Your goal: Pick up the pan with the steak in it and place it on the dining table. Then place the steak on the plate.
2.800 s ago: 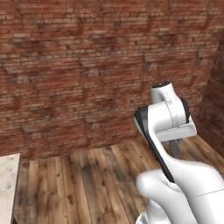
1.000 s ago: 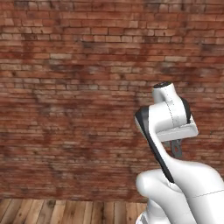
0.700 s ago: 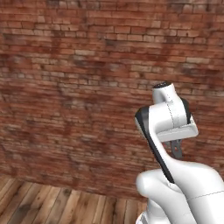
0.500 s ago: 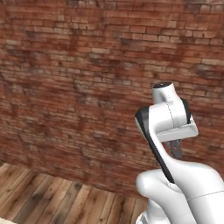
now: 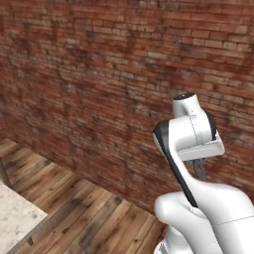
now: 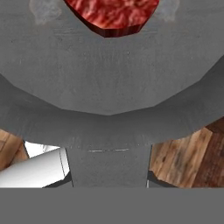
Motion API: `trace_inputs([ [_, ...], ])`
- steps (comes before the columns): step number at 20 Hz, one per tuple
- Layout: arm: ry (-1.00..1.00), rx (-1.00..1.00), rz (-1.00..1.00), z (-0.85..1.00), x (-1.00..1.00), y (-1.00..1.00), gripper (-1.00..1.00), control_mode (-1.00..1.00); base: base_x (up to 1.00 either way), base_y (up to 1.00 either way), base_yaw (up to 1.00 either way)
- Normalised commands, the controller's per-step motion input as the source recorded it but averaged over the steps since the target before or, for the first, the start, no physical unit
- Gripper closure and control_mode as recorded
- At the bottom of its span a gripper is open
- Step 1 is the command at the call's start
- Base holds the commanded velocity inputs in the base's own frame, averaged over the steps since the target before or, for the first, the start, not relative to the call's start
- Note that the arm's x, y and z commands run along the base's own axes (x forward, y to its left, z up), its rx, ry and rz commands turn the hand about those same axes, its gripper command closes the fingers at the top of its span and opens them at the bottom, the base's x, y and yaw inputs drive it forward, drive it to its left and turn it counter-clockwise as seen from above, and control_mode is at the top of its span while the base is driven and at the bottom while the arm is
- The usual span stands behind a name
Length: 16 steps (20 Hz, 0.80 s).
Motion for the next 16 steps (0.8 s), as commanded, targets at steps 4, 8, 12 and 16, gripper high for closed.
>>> trace_inputs([
  [4,0.00,0.00,0.00,0.00,0.00,0.00,1.00,1.00,0.00,0.06,0.46],
  [8,0.00,0.00,0.00,0.00,0.00,0.00,1.00,1.00,0.00,0.08,0.45],
  [12,0.00,0.00,0.00,0.00,0.00,0.00,1.00,1.00,-0.01,0.11,0.44],
  [16,0.00,0.00,0.00,0.00,0.00,0.00,1.00,1.00,-0.04,0.17,0.43],
])
